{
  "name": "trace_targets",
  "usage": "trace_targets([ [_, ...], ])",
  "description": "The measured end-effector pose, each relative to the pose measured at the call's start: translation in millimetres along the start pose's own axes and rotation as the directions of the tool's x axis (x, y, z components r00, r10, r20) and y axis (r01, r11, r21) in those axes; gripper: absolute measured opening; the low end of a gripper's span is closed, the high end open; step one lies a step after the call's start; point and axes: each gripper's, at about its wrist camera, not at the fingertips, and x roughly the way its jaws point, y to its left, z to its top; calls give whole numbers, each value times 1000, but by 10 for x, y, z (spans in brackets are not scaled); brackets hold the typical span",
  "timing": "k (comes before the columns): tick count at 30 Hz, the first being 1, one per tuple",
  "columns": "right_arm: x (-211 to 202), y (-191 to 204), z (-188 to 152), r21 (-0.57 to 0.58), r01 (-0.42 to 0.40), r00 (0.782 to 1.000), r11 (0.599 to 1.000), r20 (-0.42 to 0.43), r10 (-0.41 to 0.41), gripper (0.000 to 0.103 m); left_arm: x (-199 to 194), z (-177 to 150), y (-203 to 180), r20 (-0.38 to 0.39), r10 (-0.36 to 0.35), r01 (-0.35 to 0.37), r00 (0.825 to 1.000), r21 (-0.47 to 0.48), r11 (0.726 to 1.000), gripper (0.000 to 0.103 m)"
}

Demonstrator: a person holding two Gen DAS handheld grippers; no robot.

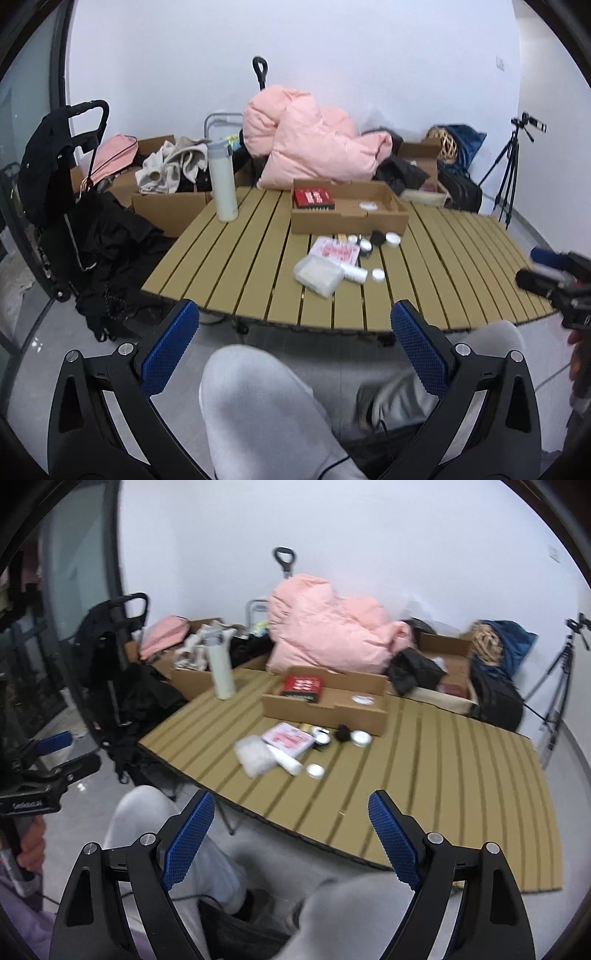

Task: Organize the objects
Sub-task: 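Open the right gripper and lift it away from the tray, then grasp the white translucent pack with the right gripper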

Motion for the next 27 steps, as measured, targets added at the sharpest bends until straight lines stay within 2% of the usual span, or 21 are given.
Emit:
trace_targets([
  [3, 198, 16, -36, 18, -66, 998, 998, -14, 66, 90, 153, 14, 8, -12, -13, 13, 1000, -3, 1000, 103],
  [5, 393, 15, -83, 32, -93, 994, 995, -53, 95, 96, 296, 13, -2, -22, -29, 29, 999, -3, 1000, 103],
  [8, 657, 26, -133, 13, -75, 992, 997, -103, 76, 96, 584, 56, -42, -28, -42, 43, 999, 13, 999, 103],
  [10, 801, 29, -127, 0, -46, 994, 999, -99, 46, 95, 753, 96, -52, -38, -72, 72, 997, 8, 997, 103],
  [12, 970, 5, -91, -20, -28, 996, 999, -86, 26, 94, 1021, 161, -56, -90, -95, 95, 991, -5, 995, 103],
  [13, 1098, -12, -59, -21, -41, 995, 999, -91, 39, 91, 1151, 194, -47, -108, -117, 117, 987, -10, 993, 103],
  [15, 1316, -58, 2, -5, -77, 991, 997, -113, 76, 73, 1493, 260, 21, -136, -147, 142, 980, -50, 989, 103],
  [17, 1613, -94, 60, 34, -128, 980, 991, -151, 131, 59, 1872, 297, 91, -187, -155, 142, 970, -85, 986, 103],
  [18, 1784, -95, 83, 55, -158, 971, 986, -170, 165, 54, 2079, 307, 120, -219, -162, 144, 962, -98, 985, 101],
  [21, 2216, -4, 98, 77, -207, 953, 975, -210, 219, 52, 2546, 321, 140, -282, -183, 164, 942, -90, 982, 89],
  [23, 2472, 72, 87, 87, -236, 939, 968, -236, 250, 52, 2864, 333, 174, -329, -164, 135, 930, -107, 985, 86],
  [25, 2718, 123, 71, 108, -244, 930, 964, -256, 264, 52, 3056, 325, 240, -348, -161, 115, 924, -150, 982, 72],
  [27, 2964, 145, 58, 136, -242, 921, 961, -280, 272, 52, 3227, 288, 311, -377, -201, 125, 904, -217, 968, 61],
])
